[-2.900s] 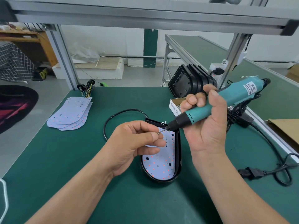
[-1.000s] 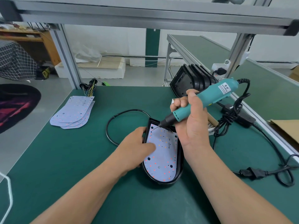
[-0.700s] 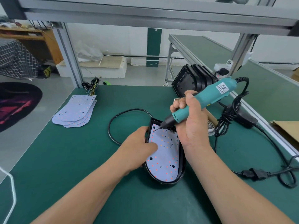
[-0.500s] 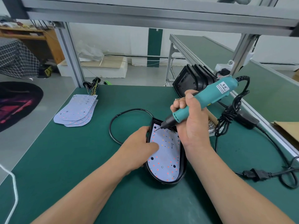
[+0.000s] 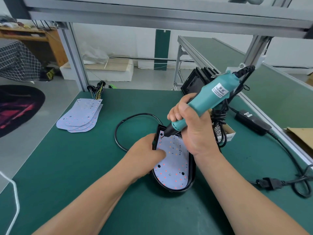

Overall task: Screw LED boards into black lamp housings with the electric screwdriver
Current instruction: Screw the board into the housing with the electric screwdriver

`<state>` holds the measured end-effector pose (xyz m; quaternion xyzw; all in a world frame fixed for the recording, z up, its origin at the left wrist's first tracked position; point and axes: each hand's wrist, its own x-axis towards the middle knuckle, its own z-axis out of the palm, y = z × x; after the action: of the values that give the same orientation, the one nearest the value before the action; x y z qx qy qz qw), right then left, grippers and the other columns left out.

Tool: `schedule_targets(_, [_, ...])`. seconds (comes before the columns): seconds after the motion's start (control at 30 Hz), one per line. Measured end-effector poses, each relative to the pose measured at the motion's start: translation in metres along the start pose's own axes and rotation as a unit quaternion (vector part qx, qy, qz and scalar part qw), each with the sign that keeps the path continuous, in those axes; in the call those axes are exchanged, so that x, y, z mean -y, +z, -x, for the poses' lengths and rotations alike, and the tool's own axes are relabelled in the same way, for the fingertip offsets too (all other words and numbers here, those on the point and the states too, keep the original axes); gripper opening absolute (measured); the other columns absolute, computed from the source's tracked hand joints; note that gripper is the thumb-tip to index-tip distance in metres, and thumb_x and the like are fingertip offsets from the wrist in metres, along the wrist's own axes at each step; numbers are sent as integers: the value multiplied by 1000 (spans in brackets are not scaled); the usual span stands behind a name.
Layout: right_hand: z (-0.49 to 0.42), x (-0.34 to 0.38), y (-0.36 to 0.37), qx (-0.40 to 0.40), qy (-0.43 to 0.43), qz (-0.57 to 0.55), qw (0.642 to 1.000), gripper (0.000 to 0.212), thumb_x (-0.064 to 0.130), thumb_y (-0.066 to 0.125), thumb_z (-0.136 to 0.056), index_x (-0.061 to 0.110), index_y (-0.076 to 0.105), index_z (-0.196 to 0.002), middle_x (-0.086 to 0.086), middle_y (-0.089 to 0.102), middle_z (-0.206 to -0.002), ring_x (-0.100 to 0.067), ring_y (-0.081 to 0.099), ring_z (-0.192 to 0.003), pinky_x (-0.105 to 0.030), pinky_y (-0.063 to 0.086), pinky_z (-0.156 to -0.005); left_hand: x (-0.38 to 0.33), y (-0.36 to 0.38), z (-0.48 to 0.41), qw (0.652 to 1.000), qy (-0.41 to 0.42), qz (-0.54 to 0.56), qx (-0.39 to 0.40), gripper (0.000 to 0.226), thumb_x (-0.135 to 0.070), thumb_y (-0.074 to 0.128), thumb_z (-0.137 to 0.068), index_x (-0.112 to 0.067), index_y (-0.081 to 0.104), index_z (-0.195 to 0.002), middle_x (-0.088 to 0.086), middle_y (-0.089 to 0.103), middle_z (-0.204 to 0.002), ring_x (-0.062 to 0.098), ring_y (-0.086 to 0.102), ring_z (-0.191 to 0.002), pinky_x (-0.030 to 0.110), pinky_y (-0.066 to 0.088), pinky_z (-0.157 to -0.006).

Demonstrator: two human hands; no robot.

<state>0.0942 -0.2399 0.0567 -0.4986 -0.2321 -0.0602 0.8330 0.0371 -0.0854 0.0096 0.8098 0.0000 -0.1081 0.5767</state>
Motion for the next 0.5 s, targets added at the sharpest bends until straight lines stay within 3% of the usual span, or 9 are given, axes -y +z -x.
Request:
schedule_targets(0.07, [1,0,0,25,0,5,1000,18,9,64,-92,22,55,-83,-6,40,-70,-26,42,-66,-39,45,-72,1,0,0,1000,4,1,-5,25,-24,56,-75,-17,64,-98,1,60,-74,20,49,-66,37,40,-68])
schedule_targets(0.13, [1,-1,-1,41,4,6,999,15,9,64,-89,21,55,-85,-6,42,-70,-26,44,-66,-39,46,-73,2,1,-1,1000,8,4,-7,23,-23,56,-75,-16,63,-95,-6,56,-72,19,47,-66,37,40,-69])
schedule_targets(0.3, [3,0,-9,28,17,-11,999,17,2,60,-93,16,63,-102,-6,48,-72,-24,51,-70,-44,47,-81,-2,-1,1,1000,9,13,7,31,-21,56,-75,-12,65,-102,3,63,-81,20,52,-71,37,42,-70])
schedule_targets(0.5, [4,7,-12,-5,0,-34,999,20,19,68,-93,21,71,-113,-5,57,-78,-27,53,-80,-45,47,-88,-7,-1,2,1000,13,0,2,35,-22,57,-75,-15,65,-108,10,64,-81,20,53,-65,35,42,-61])
